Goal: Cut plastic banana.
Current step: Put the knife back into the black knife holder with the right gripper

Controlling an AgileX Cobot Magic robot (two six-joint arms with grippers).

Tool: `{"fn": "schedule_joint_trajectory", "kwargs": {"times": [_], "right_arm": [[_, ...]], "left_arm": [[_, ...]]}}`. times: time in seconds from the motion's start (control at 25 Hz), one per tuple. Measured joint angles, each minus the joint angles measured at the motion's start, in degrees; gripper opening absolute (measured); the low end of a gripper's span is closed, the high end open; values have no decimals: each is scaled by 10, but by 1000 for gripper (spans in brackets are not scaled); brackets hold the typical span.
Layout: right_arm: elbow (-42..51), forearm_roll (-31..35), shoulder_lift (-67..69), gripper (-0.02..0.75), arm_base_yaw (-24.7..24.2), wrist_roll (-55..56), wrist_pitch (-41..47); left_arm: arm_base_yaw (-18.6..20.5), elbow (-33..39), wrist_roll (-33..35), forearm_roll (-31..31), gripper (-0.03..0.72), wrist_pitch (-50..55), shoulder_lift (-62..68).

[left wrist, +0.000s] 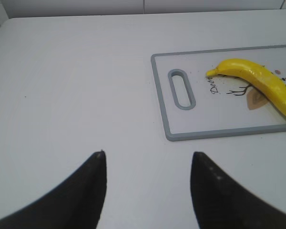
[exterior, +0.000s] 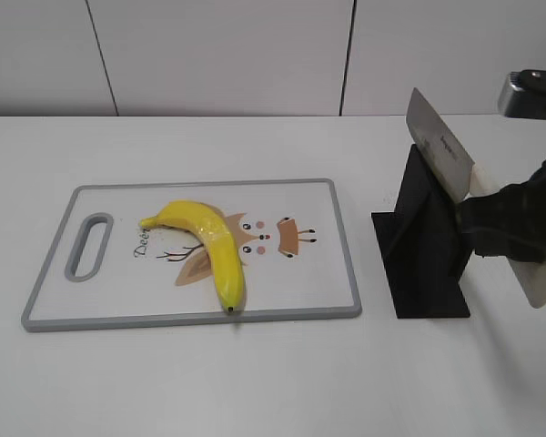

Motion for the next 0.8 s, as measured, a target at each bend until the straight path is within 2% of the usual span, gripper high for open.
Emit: {"fn": "schedule_joint_trajectory", "kwargs": {"times": [0.6, 0.8], "right_arm": [[0, -4, -15, 168, 0, 42, -16], [0, -4, 25, 168, 0, 42, -12]], "left_arm": [[0, 0, 0, 1, 484, 0, 0], [0, 0, 0, 1, 478, 0, 0]]}}
